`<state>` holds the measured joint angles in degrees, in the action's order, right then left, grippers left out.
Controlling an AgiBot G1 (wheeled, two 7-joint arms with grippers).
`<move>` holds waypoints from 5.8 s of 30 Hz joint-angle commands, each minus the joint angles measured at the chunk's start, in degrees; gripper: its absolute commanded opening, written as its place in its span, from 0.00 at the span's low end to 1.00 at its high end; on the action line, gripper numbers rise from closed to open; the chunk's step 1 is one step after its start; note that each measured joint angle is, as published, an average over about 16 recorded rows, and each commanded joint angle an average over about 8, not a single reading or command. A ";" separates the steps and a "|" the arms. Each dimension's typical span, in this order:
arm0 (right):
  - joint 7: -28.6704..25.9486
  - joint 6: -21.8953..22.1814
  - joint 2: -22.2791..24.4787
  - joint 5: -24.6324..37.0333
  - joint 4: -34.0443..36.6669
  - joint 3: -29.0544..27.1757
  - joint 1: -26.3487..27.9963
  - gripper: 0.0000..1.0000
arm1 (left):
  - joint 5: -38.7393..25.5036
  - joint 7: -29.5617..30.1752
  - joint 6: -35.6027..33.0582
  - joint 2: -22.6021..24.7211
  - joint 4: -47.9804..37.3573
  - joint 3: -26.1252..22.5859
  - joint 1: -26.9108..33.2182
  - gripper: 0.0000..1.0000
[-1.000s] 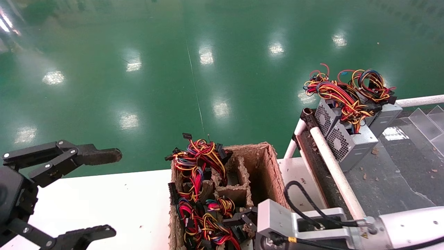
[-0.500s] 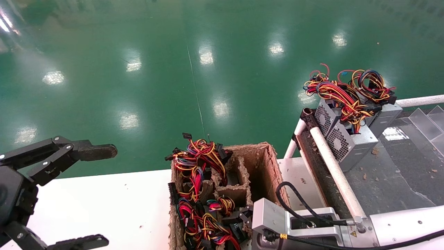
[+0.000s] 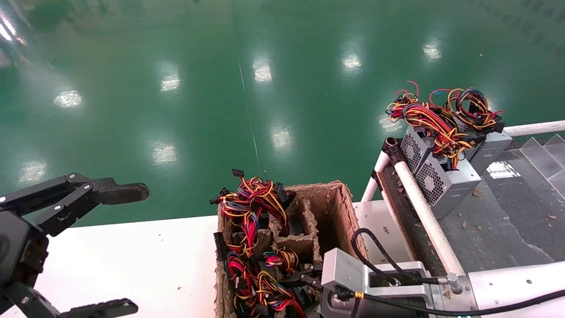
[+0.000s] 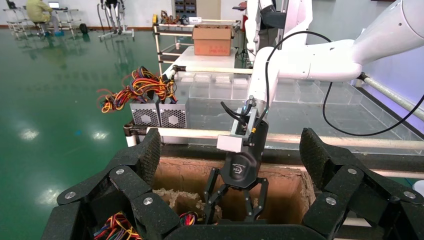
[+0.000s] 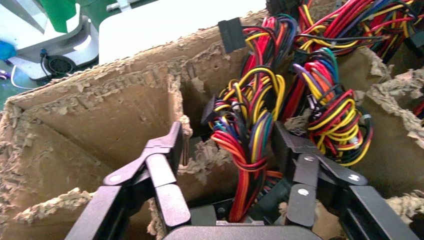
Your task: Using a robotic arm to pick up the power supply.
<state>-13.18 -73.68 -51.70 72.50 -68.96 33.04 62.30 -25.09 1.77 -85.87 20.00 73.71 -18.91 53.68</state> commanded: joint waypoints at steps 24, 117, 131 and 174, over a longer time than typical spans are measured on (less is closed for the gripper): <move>2.33 -1.13 0.19 -3.47 3.35 -1.79 0.08 0.00 | 0.05 -0.04 0.02 -0.03 0.00 -0.08 0.03 1.00; 17.47 -17.69 32.05 -15.22 53.63 -8.81 30.58 0.00 | 0.21 -0.18 0.08 -0.12 0.00 -0.37 0.13 1.00; 20.28 -17.19 30.76 -21.34 45.42 -4.80 23.91 0.00 | 0.23 -0.20 0.09 -0.14 0.00 -0.41 0.14 1.00; 25.79 -11.79 17.21 -12.47 58.97 0.92 38.07 0.19 | 0.30 -0.27 0.12 -0.18 0.00 -0.53 0.18 1.00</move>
<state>12.50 -85.43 -34.38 59.95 -9.93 33.91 100.29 -24.78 1.51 -85.75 19.82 73.71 -19.45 53.86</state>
